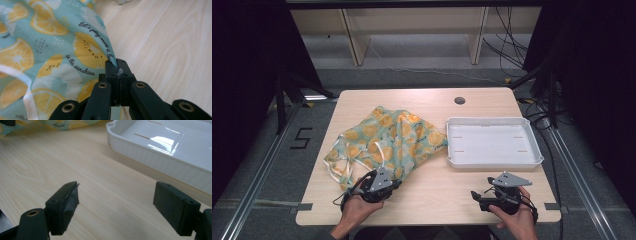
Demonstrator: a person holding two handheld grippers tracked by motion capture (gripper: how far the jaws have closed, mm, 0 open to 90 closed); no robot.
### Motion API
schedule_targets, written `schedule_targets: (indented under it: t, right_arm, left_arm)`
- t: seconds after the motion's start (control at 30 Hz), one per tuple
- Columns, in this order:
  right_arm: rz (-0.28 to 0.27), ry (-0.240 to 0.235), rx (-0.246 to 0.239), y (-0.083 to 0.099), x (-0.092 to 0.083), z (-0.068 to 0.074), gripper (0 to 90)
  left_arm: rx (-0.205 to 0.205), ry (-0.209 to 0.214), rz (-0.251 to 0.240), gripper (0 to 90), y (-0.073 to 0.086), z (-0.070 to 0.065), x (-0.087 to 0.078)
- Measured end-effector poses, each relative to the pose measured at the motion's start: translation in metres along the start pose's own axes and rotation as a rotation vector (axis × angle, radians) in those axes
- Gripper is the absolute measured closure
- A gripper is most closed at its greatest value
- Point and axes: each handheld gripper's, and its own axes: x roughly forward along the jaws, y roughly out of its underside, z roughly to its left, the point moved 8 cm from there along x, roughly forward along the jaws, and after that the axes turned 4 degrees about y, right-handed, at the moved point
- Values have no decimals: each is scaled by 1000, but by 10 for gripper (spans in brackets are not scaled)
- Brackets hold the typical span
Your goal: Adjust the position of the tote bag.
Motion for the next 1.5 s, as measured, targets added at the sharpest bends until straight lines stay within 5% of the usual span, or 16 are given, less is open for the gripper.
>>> schedule_targets:
  t: [0.47, 0.83, 0.87, 0.9, 0.93, 1.03, 1.13, 1.2, 1.27, 1.3, 1.33, 1.5]
  right_arm:
    - [-8, -8, 0, -2, 1, 3, 218]
    - [-7, -26, -4, -4, 2, 3, 219]
    - [-8, -27, -4, -4, 2, 3, 219]
    - [-18, -31, 0, -6, 2, 4, 219]
    - [-18, -31, 0, -6, 2, 4, 219]
    - [-38, -44, 2, -9, 0, 6, 220]
    - [-55, -58, 20, -15, 0, 15, 219]
    - [-85, -74, -27, -22, 2, 21, 218]
    - [-101, -99, -56, -29, 3, 30, 216]
    - [-91, -109, -34, -31, 3, 37, 217]
    - [-109, -122, -86, -37, 7, 40, 217]
    - [-80, -167, -73, -49, 24, 63, 228]
  left_arm:
    - [4, 115, -2, 888, -36, -41, 36]
    - [-56, 159, -3, 858, -70, -58, 73]
    - [-83, 179, -17, 821, -72, -60, 71]
    - [-88, 178, -19, 680, -73, -59, 66]
    - [-109, 177, -30, 680, -74, -59, 62]
    - [-153, 168, -76, 491, -79, -50, 33]
    - [-179, 116, -130, 394, -80, -29, -8]
    - [-213, 86, -144, 380, -74, -14, -29]
    - [-212, 14, -134, 356, -62, 8, -50]
    - [-206, -65, -126, 351, -53, 25, -60]
    - [-226, -112, -121, 342, -46, 33, -66]
    - [-341, -279, -88, 308, 7, 73, -90]
